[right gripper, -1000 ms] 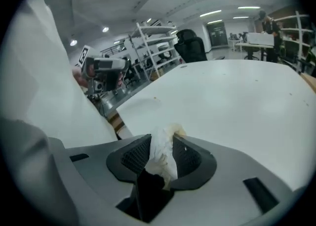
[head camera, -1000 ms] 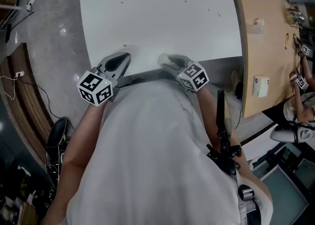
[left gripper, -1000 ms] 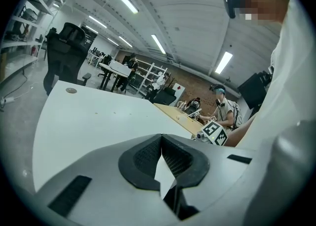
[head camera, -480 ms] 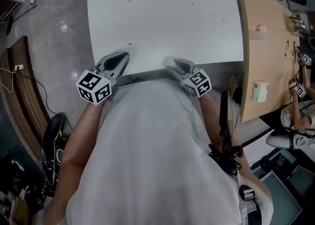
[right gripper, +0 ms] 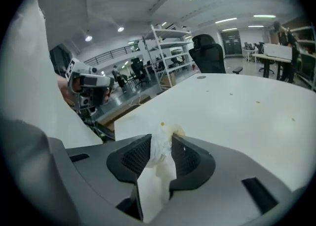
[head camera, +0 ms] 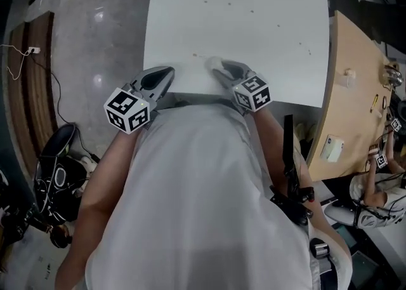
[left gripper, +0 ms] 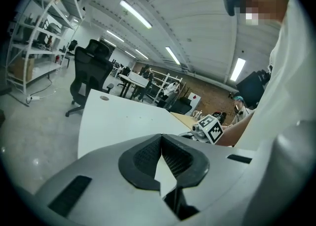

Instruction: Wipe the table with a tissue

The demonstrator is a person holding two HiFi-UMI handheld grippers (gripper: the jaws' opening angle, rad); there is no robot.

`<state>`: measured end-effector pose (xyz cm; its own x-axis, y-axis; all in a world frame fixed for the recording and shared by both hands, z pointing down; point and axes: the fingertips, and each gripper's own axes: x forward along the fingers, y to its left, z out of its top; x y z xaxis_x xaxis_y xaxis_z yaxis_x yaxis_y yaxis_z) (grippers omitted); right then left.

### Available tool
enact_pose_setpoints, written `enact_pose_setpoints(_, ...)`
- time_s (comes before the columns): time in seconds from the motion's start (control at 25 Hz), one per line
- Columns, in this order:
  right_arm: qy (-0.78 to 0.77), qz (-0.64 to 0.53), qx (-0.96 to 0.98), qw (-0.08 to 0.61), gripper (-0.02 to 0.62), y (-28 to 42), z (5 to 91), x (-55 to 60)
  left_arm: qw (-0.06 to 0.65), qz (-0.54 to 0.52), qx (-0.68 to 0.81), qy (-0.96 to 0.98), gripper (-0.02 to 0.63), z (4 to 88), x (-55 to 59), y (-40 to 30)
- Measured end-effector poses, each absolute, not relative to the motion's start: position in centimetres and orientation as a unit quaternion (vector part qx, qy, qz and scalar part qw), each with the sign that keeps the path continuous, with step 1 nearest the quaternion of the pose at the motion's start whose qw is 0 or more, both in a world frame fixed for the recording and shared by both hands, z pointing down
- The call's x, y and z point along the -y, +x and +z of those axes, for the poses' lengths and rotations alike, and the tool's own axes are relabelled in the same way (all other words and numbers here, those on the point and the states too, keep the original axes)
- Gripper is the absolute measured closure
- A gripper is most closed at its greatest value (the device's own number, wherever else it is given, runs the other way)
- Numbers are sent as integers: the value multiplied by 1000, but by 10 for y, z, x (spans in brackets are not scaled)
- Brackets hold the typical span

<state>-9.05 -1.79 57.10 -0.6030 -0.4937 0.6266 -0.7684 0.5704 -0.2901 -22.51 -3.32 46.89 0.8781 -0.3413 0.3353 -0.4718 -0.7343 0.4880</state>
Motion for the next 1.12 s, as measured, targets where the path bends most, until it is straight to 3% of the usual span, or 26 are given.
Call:
enact_pose_setpoints(0.36, 271, 217, 854, 388, 466, -86, 582, 54, 306, 75, 335, 888, 600, 469, 20, -295)
enact_pose_setpoints(1.12, 267, 270, 859, 344, 463, -107, 600, 55, 332, 54, 409, 848, 600, 488, -3, -332)
